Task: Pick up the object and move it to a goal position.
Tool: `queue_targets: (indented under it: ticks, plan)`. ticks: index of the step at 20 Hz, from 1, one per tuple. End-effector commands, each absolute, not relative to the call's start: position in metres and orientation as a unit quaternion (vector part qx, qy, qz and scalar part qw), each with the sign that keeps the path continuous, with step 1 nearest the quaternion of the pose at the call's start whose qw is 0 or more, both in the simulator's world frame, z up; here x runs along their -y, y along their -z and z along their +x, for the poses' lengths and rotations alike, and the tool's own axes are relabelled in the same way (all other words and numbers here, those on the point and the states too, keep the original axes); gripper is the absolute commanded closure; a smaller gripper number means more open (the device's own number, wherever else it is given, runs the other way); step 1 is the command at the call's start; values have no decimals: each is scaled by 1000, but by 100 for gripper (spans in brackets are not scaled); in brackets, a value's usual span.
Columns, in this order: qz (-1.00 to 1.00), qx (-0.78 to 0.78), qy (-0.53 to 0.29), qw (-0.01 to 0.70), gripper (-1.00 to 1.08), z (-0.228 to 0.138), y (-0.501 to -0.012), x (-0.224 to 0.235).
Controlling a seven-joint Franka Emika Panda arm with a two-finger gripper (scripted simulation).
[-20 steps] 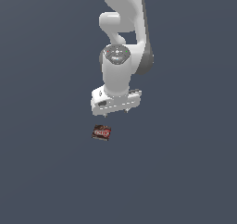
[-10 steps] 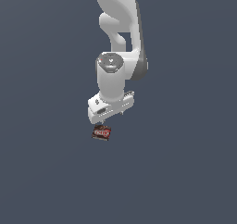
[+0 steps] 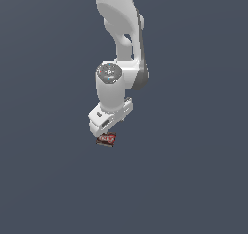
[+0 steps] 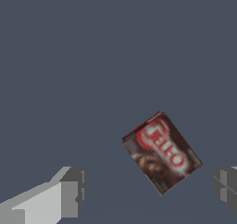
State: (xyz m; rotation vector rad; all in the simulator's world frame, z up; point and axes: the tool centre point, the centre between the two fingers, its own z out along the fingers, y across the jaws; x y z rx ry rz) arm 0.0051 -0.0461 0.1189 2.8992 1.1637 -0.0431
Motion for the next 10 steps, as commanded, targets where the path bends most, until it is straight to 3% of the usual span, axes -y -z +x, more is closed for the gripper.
queue_targets:
  ticks: [1,10]
  plan:
    - [916,-402,13,8,-92,7,-114,51]
    - [866,-500,10,5,-92,11,-95,66]
